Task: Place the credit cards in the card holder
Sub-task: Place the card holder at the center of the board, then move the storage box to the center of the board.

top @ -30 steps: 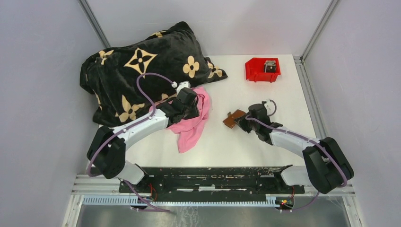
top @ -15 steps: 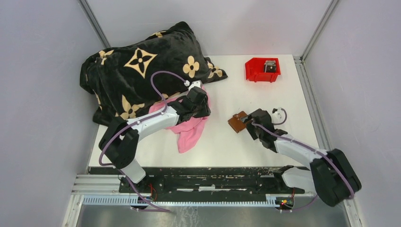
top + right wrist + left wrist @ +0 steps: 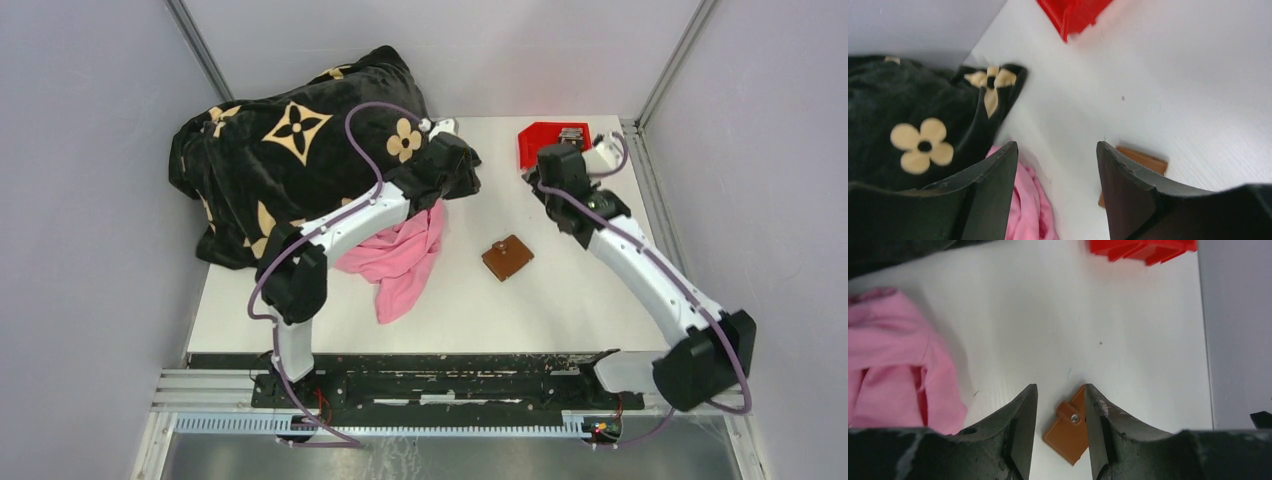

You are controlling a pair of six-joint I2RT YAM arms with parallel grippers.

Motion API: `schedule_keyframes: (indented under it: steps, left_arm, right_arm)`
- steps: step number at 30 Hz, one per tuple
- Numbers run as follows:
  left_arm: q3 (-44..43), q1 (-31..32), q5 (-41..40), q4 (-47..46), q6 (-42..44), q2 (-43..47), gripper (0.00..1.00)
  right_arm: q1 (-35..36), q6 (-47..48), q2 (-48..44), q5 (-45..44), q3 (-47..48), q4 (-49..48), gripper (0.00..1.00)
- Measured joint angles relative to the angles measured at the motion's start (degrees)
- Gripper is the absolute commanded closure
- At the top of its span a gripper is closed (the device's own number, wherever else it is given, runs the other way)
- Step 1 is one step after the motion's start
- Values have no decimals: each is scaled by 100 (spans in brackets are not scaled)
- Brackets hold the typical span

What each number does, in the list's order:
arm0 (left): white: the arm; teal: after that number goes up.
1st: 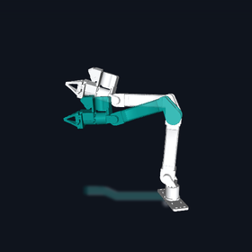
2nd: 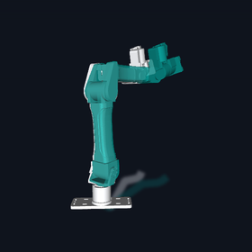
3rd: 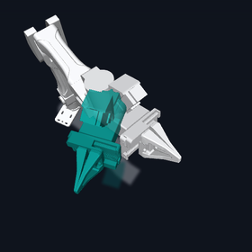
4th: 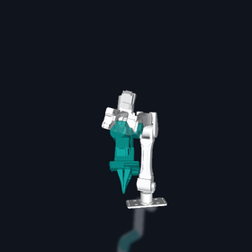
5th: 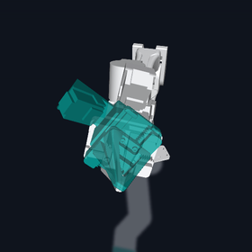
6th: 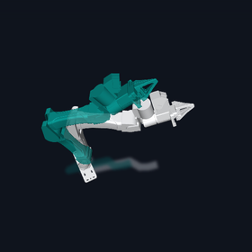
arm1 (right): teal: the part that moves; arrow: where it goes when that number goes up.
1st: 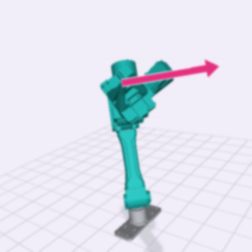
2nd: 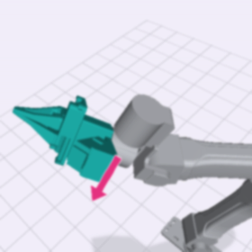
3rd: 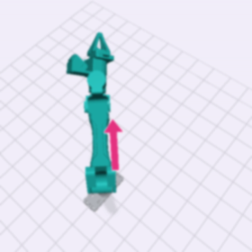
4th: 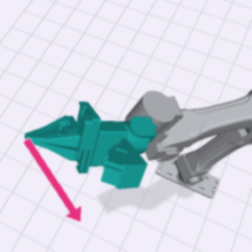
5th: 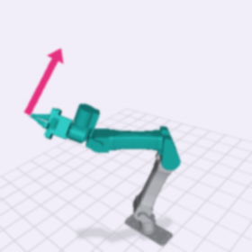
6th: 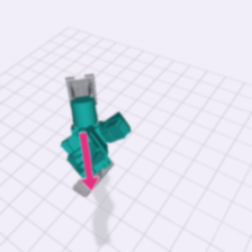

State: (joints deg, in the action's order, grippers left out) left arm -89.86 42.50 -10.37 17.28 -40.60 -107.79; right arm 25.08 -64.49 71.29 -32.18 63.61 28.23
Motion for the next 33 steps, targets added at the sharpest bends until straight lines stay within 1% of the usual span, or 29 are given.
schedule_keyframes:
  steps: [1,2,4,6,8,12,15,19,22,28,33]
  left_arm:
    - [-249,-4,-2,55,26,-133,52]
    - [-566,-24,0,151,68,-293,52]
    - [-1128,-68,17,262,136,-603,52]
    - [-1451,-142,68,332,162,-793,52]
    - [-1552,-278,162,367,168,-881,52]
    - [-1554,-518,234,400,168,-975,52]
    - [-1550,-627,328,398,168,-1043,52]
    - [-1360,-608,468,278,168,-1056,52]
    - [-1084,-573,514,173,168,-1056,52]
    - [-492,-551,649,-68,168,-1019,52]
    - [-160,-551,704,-247,170,-824,52]
  right_arm:
    - [-68,85,446,-153,586,234,37]
    - [-131,94,525,-168,678,249,39]
    - [-269,173,1086,-299,1287,629,42]
    - [-461,197,1784,-328,1976,911,42]
    - [-680,192,2430,-295,2511,1158,42]
    - [-1093,131,3364,-164,3163,1563,40]
    - [-1325,42,3742,-35,3355,1679,39]
    - [-1554,-42,4164,133,3689,1692,39]
    - [-1633,-79,4540,208,4148,1683,36]
    - [-1665,-146,5104,323,4835,1641,35]
    - [-1698,-221,5460,372,5154,1622,35]
